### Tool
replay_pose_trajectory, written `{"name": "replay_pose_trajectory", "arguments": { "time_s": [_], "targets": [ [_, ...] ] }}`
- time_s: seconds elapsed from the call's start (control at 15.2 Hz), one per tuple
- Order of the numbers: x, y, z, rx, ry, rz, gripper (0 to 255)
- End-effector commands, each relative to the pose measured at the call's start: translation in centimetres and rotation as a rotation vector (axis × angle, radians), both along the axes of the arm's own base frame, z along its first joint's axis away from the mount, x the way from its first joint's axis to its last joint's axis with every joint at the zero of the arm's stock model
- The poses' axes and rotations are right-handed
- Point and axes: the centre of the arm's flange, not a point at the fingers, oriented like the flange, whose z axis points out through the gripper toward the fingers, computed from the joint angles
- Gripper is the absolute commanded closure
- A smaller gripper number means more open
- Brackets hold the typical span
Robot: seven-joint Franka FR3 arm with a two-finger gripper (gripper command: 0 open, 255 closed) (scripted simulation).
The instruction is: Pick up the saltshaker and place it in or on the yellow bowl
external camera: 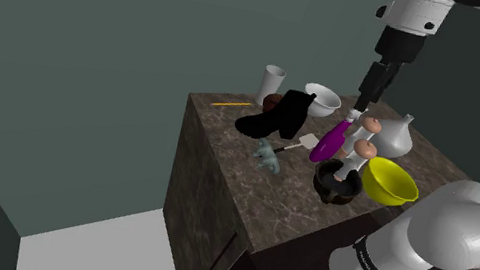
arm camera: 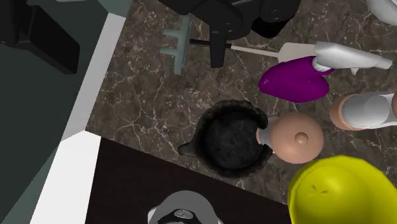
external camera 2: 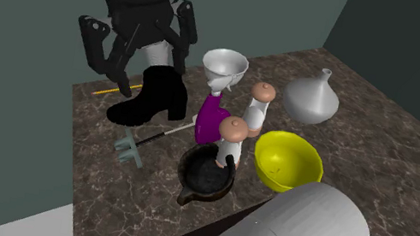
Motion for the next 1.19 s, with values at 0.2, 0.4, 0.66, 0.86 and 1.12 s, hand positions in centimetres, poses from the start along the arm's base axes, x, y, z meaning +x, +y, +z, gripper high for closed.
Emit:
{"name": "replay_pose_trajectory", "arguments": {
  "time_s": [0.2, 0.4, 0.66, 0.86, 1.12],
  "targets": [
    [0.7, -3.9, -1.3, 0.014, 0.006, 0.009, 0],
    [1.4, -7.8, -2.6, 0.028, 0.012, 0.017, 0],
    [2.4, -12.9, -4.5, 0.046, 0.02, 0.029, 0],
    [3.1, -16.7, -6.0, 0.06, 0.026, 0.037, 0],
    [4.2, -21.7, -8.0, 0.078, 0.034, 0.049, 0]
  ]
}}
